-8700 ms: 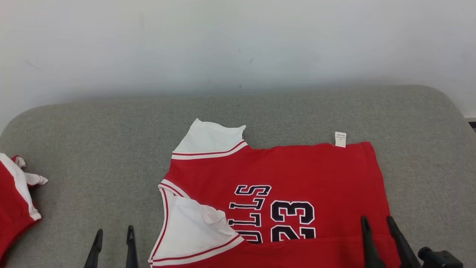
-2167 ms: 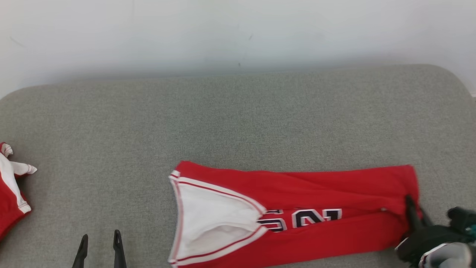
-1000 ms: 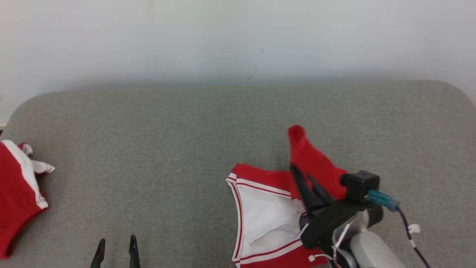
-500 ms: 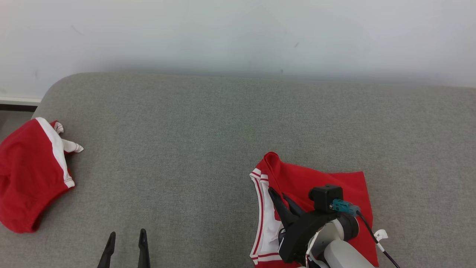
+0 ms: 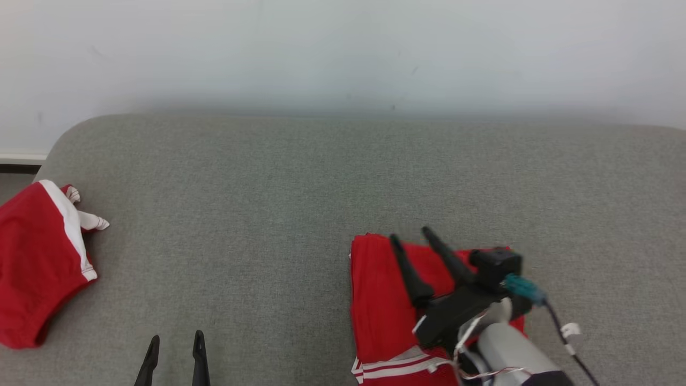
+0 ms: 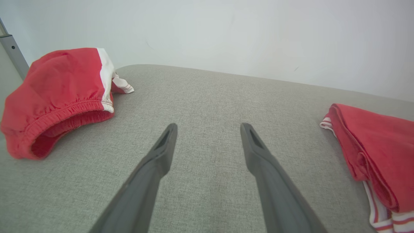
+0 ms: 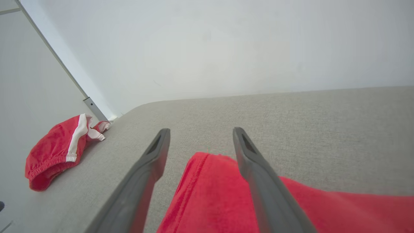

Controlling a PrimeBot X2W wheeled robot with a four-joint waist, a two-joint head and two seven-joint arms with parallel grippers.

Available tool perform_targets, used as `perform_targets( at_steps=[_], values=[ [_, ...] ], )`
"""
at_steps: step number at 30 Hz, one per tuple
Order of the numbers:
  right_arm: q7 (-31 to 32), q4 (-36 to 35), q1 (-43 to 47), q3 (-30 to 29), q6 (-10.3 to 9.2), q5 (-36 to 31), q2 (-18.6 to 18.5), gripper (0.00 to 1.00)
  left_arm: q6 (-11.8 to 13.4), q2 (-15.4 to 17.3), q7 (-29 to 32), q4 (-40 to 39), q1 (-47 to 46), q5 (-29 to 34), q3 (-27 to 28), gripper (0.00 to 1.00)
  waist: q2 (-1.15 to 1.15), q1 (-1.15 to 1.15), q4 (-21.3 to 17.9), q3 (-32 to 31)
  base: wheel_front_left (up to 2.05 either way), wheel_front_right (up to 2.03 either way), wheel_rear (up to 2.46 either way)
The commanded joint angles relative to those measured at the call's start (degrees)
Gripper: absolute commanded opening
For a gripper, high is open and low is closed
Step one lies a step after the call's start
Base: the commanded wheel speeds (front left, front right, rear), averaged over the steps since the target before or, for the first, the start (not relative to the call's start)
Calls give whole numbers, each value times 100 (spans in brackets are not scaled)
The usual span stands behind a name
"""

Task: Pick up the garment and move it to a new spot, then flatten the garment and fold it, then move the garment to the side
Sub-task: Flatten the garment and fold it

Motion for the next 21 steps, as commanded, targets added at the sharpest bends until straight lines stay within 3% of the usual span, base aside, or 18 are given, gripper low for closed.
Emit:
perform_targets(
  at_steps=[1,9,15,21],
  values=[
    [-82,-147,55,-144,-15,-66,-165,100,3,-8,-18,-18,51,17,18,100,0,0,-70,-55,0,0,0],
    [-133,-1272,735,-1383,-15,-323,-603,100,-7,-7,-18,-72,146,63,72,100,0,0,-209,-125,0,0,0],
    [-135,-2049,1450,-2200,-15,-581,-551,100,37,-8,-18,-152,224,146,132,100,0,0,-379,-176,0,0,0],
    [-131,-2564,2064,-2551,-15,-905,-417,100,26,-8,-18,-189,237,199,140,100,0,0,-579,-243,0,0,0]
  ],
)
